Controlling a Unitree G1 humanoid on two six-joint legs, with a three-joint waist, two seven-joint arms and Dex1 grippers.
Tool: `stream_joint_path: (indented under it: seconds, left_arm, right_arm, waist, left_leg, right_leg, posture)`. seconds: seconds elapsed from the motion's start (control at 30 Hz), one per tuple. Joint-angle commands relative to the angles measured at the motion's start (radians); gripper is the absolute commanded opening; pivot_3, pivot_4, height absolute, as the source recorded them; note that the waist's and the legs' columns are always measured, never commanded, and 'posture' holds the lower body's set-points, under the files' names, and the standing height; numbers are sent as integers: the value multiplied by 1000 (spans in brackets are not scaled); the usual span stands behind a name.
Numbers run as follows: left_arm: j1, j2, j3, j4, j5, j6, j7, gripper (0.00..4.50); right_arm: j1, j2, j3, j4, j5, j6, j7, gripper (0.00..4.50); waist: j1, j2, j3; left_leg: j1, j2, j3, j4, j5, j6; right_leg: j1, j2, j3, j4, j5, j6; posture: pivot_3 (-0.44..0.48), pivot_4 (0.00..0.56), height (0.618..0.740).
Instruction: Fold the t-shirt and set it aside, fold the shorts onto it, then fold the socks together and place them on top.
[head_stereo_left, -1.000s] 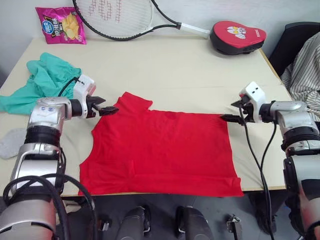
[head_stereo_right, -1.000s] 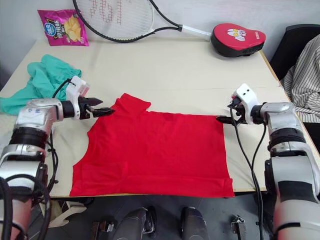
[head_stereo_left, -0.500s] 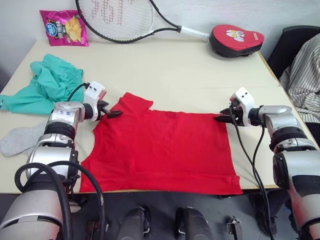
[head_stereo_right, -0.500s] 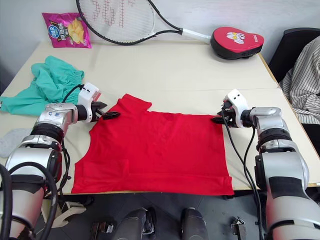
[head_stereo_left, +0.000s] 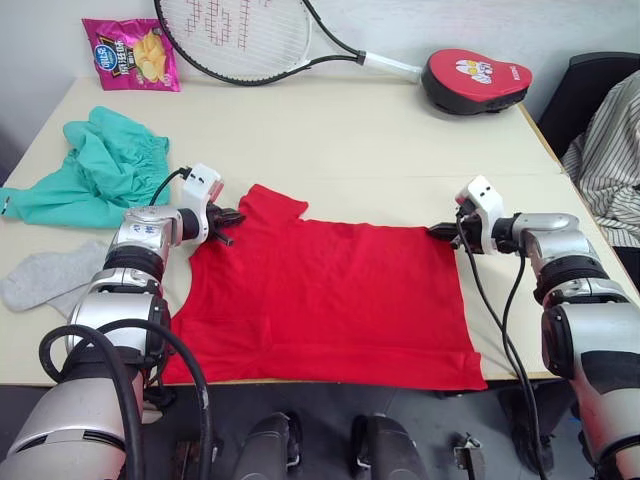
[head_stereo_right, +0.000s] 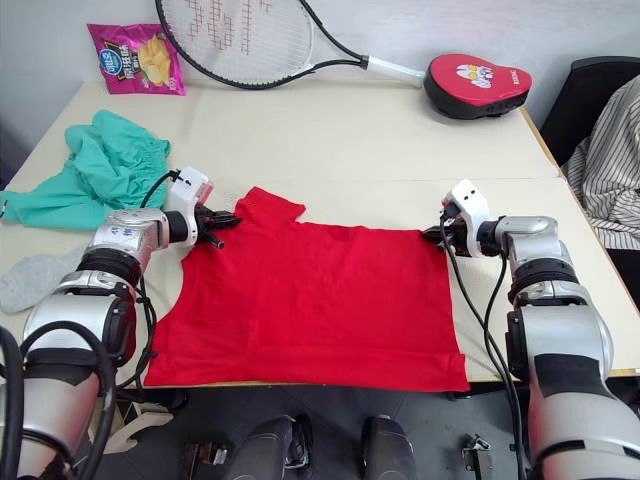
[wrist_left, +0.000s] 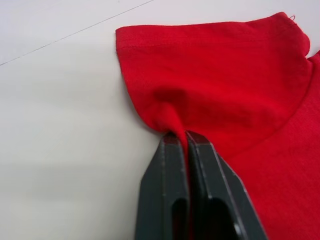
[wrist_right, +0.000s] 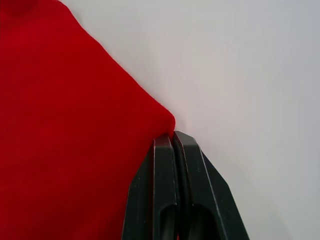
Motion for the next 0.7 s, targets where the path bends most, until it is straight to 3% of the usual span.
stream_joint_path:
  seconds: [0.03, 0.2, 0.7]
  left_arm:
    - [20, 17, 47, -1, -28, -13, -1, 34]
    - [36, 38, 103, -32, -72, -26, -56, 34]
    - [140, 129, 113, -232, -98, -74, -232, 34]
  right_arm:
    - [14, -30, -23, -17, 11, -14, 24, 0]
    - [17, -41, -77, -30, 54, -29, 37, 0]
    - [104, -90, -189, -143, 169, -68, 177, 0]
  waist:
    - [-1, 0, 0]
    - [-2, 0, 0]
    - [-2, 0, 0]
  left_leg:
    - [0, 0, 0, 0, 0, 0]
    - [0, 0, 0, 0, 0, 0]
    - [-1, 0, 0, 0, 0, 0]
  right_leg:
    - [0, 0, 0, 0, 0, 0]
    - [0, 0, 0, 0, 0, 0]
    - [0, 0, 0, -1, 0, 0]
  posture:
    - [0, 150, 740]
    - [0, 150, 740]
    - [0, 150, 740]
